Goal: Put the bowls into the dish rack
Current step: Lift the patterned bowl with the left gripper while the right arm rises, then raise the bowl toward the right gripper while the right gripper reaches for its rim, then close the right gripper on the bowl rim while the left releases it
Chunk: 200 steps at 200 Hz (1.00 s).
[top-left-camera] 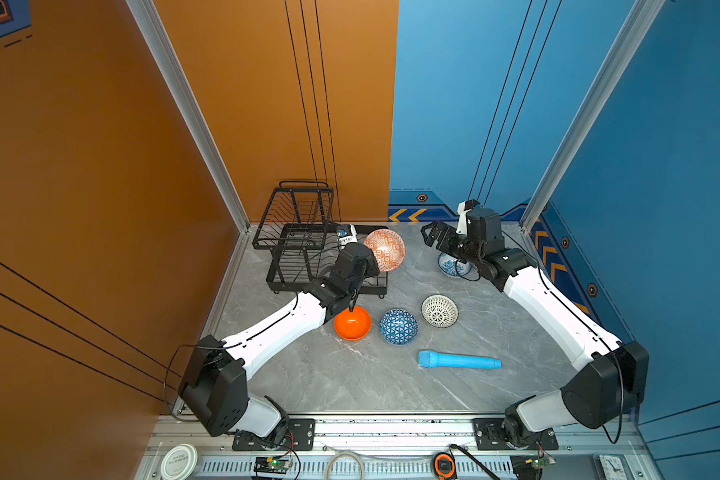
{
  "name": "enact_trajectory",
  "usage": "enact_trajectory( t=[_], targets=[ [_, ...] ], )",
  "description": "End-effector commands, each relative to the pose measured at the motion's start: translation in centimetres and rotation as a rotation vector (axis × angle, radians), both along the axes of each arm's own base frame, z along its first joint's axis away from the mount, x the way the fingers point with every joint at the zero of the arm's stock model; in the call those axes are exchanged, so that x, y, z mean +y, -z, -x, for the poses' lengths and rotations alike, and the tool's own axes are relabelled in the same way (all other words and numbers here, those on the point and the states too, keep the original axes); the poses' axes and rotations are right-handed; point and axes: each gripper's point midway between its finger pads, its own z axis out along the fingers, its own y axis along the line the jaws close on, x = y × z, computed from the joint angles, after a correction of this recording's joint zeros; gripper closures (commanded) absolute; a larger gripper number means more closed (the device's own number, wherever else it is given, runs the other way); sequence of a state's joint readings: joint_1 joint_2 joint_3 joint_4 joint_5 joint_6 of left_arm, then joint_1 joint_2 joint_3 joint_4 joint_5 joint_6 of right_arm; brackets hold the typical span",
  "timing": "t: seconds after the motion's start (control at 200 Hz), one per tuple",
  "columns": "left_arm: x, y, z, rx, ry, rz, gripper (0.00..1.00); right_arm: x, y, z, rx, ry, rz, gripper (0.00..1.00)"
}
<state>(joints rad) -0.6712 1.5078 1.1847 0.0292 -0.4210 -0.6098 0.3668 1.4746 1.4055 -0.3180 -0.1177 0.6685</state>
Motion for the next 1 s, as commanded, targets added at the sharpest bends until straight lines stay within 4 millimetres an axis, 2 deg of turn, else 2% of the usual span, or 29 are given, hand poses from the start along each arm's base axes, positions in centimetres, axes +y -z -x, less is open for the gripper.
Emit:
enact_trajectory(
  t=[0.0, 0.145, 0.29, 0.43, 0.641, 0.841, 0.996],
  targets=[
    [-0.9, -5.4, -2.6, -0.196, -0.070, -0.025, 1.00, -0.7, -4.0, 0.7, -0.036, 0.013, -0.056, 0.00],
    [-1.6, -7.0, -4.6, -0.287, -0.150, -0.108, 1.00, -1.1, -7.4, 0.5, -0.075, 0.039, -0.145, 0.00],
    [-0.6, -8.1, -5.7, -0.364, -0.303, -0.190, 1.00, 0.0, -9.8, -0.2, -0.106, 0.034, -0.281, 0.00],
    [-0.4, -9.0, -6.0, -0.445, -0.369, -0.231, 1.00, 1.9, -10.5, -1.3, -0.095, 0.003, -0.440, 0.00],
    [-1.4, -9.6, -4.8, -0.605, -0.341, -0.242, 1.00, 5.5, -11.1, -1.9, -0.087, -0.049, -0.520, 0.00],
    [-1.9, -8.7, -4.1, -0.633, -0.300, -0.229, 1.00, 8.1, -9.9, -2.8, -0.045, -0.086, -0.604, 0.11],
    [-2.3, -8.2, -3.9, -0.656, -0.299, -0.250, 1.00, 8.7, -9.9, -3.3, -0.047, -0.090, -0.625, 0.16]
  ],
)
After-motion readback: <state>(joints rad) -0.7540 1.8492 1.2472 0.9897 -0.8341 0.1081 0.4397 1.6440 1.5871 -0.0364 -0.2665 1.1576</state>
